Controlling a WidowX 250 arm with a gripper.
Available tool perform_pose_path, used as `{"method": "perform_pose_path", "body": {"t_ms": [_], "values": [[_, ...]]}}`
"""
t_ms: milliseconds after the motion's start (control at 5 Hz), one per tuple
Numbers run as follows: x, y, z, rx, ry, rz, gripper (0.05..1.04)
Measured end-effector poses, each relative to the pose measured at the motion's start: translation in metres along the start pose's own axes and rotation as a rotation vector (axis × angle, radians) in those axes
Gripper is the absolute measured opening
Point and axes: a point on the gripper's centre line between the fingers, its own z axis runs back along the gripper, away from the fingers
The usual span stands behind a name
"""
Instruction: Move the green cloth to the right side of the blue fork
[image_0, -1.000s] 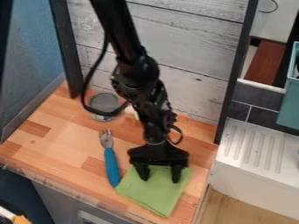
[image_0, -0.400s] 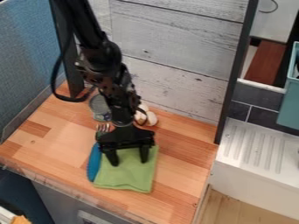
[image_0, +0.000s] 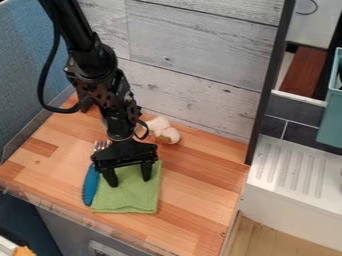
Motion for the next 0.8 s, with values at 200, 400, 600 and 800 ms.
{"method": "perform_pose_path", "body": {"t_ms": [200,400,600,800], "values": [[-0.003,-0.005,0.001,-0.026,0.021,-0.005,1.001],[-0.007,-0.011,0.003,-0.051,0.052,-0.017,0.997],[0.0,-0.022,0.027,-0.107,0.013,-0.03,0.999],[0.0,-0.027,0.047,-0.147,-0.008,-0.033,0.999]]}}
